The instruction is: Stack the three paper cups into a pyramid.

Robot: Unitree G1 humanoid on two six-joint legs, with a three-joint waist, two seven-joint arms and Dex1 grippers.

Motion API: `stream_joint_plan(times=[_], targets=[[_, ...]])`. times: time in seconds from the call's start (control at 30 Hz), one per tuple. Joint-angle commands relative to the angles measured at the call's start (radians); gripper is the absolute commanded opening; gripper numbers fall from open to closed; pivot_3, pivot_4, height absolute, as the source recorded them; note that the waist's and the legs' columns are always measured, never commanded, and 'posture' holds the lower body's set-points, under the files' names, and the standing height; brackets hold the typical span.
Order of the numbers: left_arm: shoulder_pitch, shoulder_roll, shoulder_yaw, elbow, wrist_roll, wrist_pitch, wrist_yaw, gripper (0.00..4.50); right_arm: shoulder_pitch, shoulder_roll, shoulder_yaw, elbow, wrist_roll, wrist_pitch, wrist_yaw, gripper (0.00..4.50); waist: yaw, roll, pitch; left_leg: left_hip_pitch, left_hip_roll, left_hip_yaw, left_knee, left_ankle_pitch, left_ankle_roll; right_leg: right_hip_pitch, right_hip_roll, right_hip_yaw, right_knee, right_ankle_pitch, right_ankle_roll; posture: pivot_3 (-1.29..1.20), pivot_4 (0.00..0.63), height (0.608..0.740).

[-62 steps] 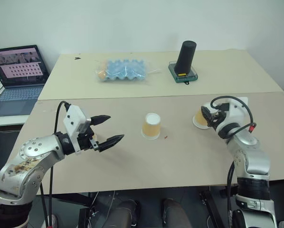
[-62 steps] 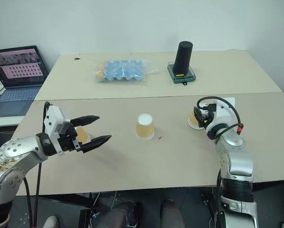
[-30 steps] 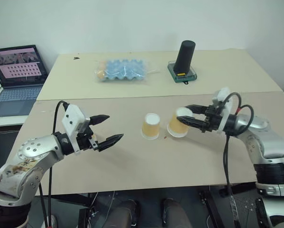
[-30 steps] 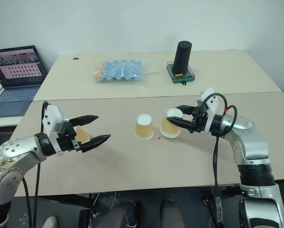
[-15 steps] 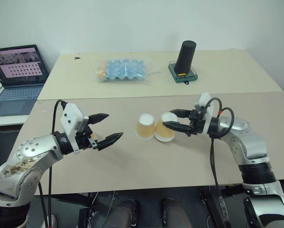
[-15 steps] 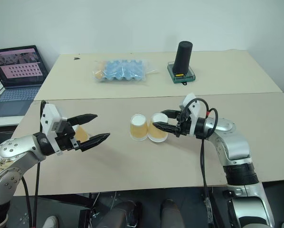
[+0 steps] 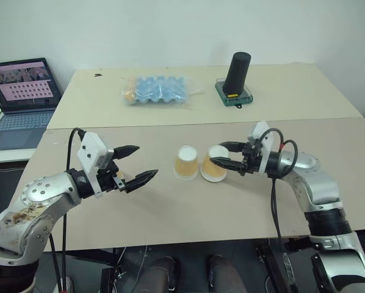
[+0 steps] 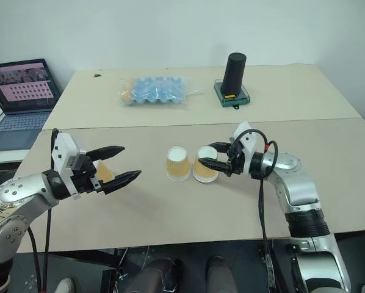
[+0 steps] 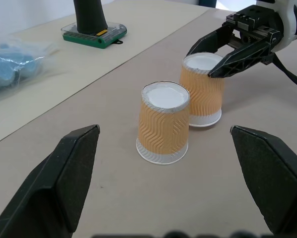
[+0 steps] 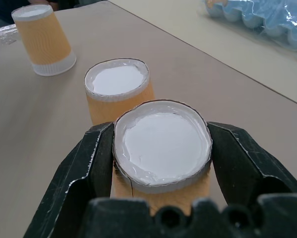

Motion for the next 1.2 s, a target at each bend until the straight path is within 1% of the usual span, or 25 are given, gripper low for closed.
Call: stream_joint_plan(times=[0.03,0.1,0.13,0.2,0.4,0.63,0.8,0.9,0.93,1.0,1.03,1.07,1.1,1.13,1.17,1.2], targets=[[-0.004,0.012,0.032,-0.032,-0.013,0.005,0.006,4.5,-0.02,0.005,-0.002,-0.008,-0.007,-0.033,0.003,2.65,0.0,0.0,0.0,0.0,0.0,0.0,0.0,0.0,0.0,0.0,0.0,0.0,0.0,0.0,0.0,0.0,0.15,0.74],[-0.002,0.011,0.031,-0.032,-0.013,0.004,0.007,4.5,-0.021,0.006,-0.003,-0.006,-0.01,-0.035,0.0,3.62,0.0,0.0,0.0,0.0,0.0,0.0,0.0,0.0,0.0,0.0,0.0,0.0,0.0,0.0,0.0,0.0,0.15,0.74],[-0.002,0.01,0.031,-0.033,-0.013,0.004,0.007,4.5,-0.021,0.006,-0.003,-0.006,-0.013,-0.037,-0.001,3.74,0.0,0.0,0.0,0.0,0.0,0.0,0.0,0.0,0.0,0.0,0.0,0.0,0.0,0.0,0.0,0.0,0.15,0.74],[-0.001,0.009,0.031,-0.033,-0.014,0.003,0.006,4.5,-0.021,0.005,-0.002,-0.008,-0.018,-0.039,-0.003,4.33,0.0,0.0,0.0,0.0,0.0,0.0,0.0,0.0,0.0,0.0,0.0,0.0,0.0,0.0,0.0,0.0,0.15,0.74],[-0.001,0.007,0.029,-0.03,-0.013,0.002,0.006,4.5,-0.023,-0.009,-0.027,-0.027,0.01,-0.017,0.006,4.33,0.0,0.0,0.0,0.0,0.0,0.0,0.0,0.0,0.0,0.0,0.0,0.0,0.0,0.0,0.0,0.0,0.15,0.74],[-0.002,0.006,0.028,-0.025,-0.012,0.001,0.005,4.5,-0.017,-0.039,-0.082,-0.096,0.066,0.024,0.004,4.33,0.001,0.0,0.0,0.0,0.0,0.0,0.0,0.0,0.0,0.0,0.0,0.0,0.0,0.0,0.0,0.0,0.15,0.74],[0.0,0.008,0.029,-0.018,-0.01,0.0,0.001,4.5,-0.018,-0.078,-0.179,-0.264,0.205,0.139,-0.022,4.33,0.001,0.0,0.0,-0.001,0.0,0.0,0.0,0.0,0.0,0.0,0.0,0.0,0.0,0.0,0.0,0.0,0.15,0.74],[0.003,0.005,0.031,-0.014,-0.003,-0.004,0.006,4.5,-0.04,-0.075,-0.265,-0.329,0.309,0.214,-0.093,4.33,0.0,0.0,0.0,-0.001,0.0,0.0,0.0,0.0,0.0,0.001,0.0,0.0,0.0,0.0,0.0,0.0,0.15,0.74],[0.005,0.0,0.033,-0.014,0.003,-0.005,0.017,4.5,-0.055,-0.073,-0.293,-0.331,0.332,0.245,-0.137,4.33,0.001,0.0,0.0,-0.001,0.0,0.0,0.0,0.0,0.0,0.001,0.0,0.001,0.0,0.0,0.0,0.0,0.15,0.74],[-0.007,-0.043,0.038,-0.023,0.02,-0.012,0.092,4.5,-0.041,-0.105,-0.291,-0.349,0.29,0.263,-0.19,4.33,0.002,0.0,0.0,0.0,0.0,0.0,0.0,0.0,0.0,0.0,0.0,0.0,0.0,0.0,0.0,0.0,0.15,0.74],[-0.032,-0.116,0.042,-0.035,0.083,-0.044,0.22,4.5,-0.004,-0.144,-0.26,-0.373,0.222,0.253,-0.208,4.33,0.002,0.0,0.0,0.0,0.0,0.0,0.0,0.0,0.0,0.0,0.0,0.0,0.0,0.0,0.0,0.0,0.15,0.74],[-0.05,-0.169,0.045,-0.042,0.129,-0.068,0.311,4.5,0.024,-0.173,-0.233,-0.391,0.177,0.243,-0.22,4.33,0.007,0.0,0.0,0.0,0.0,0.0,0.0,0.0,0.0,0.0,-0.001,0.0,-0.001,0.0,0.0,0.0,0.15,0.74],[-0.066,-0.246,0.057,-0.065,0.186,-0.082,0.441,4.5,0.051,-0.191,-0.22,-0.407,0.148,0.236,-0.234,4.33,0.015,-0.001,0.0,0.0,0.0,0.0,0.0,0.0,0.0,0.0,-0.001,-0.001,-0.002,0.0,0.0,0.0,0.15,0.74],[-0.076,-0.3,0.065,-0.082,0.227,-0.088,0.524,4.5,0.067,-0.199,-0.215,-0.417,0.136,0.232,-0.245,4.33,0.019,-0.004,-0.001,0.0,0.0,0.0,0.0,-0.001,0.001,0.0,-0.001,-0.002,-0.003,0.0,0.001,0.0,0.15,0.74],[-0.074,-0.343,0.069,-0.103,0.257,-0.088,0.58,4.5,0.075,-0.2,-0.219,-0.426,0.141,0.234,-0.251,4.33,0.022,-0.006,-0.001,-0.001,0.0,0.001,0.001,-0.001,0.001,0.001,-0.003,-0.001,-0.002,0.001,0.001,0.0,0.15,0.74],[-0.072,-0.371,0.068,-0.117,0.278,-0.089,0.617,4.5,0.08,-0.199,-0.222,-0.432,0.144,0.235,-0.255,4.33,0.021,-0.006,-0.001,-0.003,0.001,0.001,0.002,0.0,0.001,0.002,-0.004,0.0,-0.002,0.002,0.001,0.0,0.15,0.74]])
